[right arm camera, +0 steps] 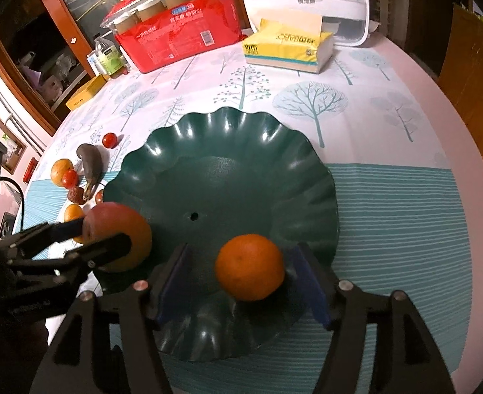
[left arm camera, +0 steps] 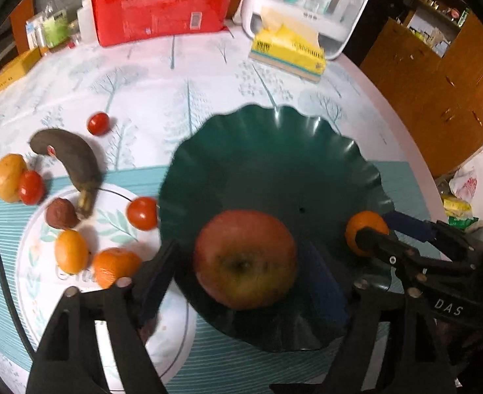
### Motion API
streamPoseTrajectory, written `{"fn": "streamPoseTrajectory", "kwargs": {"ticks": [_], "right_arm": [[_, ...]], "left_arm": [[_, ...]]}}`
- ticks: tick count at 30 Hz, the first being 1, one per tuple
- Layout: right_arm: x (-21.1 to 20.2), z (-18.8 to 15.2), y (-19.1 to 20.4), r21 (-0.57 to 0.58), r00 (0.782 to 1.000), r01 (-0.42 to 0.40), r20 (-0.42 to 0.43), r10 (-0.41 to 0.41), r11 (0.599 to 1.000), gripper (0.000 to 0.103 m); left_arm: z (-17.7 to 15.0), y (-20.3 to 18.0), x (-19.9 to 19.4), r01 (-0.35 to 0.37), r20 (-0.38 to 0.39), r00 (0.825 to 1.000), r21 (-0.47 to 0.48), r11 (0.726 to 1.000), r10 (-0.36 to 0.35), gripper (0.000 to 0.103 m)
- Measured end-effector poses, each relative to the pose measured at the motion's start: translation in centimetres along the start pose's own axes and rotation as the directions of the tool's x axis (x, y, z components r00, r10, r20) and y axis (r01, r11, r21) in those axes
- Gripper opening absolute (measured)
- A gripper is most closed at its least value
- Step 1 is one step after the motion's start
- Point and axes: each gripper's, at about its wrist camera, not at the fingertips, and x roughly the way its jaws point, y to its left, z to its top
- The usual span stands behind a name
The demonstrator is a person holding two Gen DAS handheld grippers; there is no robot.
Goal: Organize fruits
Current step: 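Carry the mandarin and apple onto the green plate and open both grippers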
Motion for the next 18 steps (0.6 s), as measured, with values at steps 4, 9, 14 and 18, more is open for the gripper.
{"fn": "streamPoseTrajectory", "kwargs": {"ticks": [4,9,14,18], "right_arm": [[-1.0,-0.2,0.6,-0.011,1.000,0.003,0.025,-0.003,1.000,0.067],[-2.3,-0.8,1.9,-0.025,0.999,0.006,0.054,-0.004,1.000,0.075],[-3.0,-1.6,3.3,-0.026,0.998,0.007,0.067,-0.005,1.000,0.075],[-3.5,-2.5,4.6,-0.020,0.997,0.004,0.078,-0.003,1.000,0.075]], "left_arm": [[-0.4,0.7,-1.2,0.026,0.015,1.000,-0.023,0.999,-0.026,0.083],[-1.5,1.8,-2.6,0.009,0.027,1.000,-0.047,0.999,-0.008,0.083],[-3.1,3.5,-4.2,-0.008,0.044,0.999,-0.073,0.997,0.011,0.083],[-4.3,5.1,-5.3,-0.022,0.048,0.999,-0.084,0.996,0.026,0.083]]}}
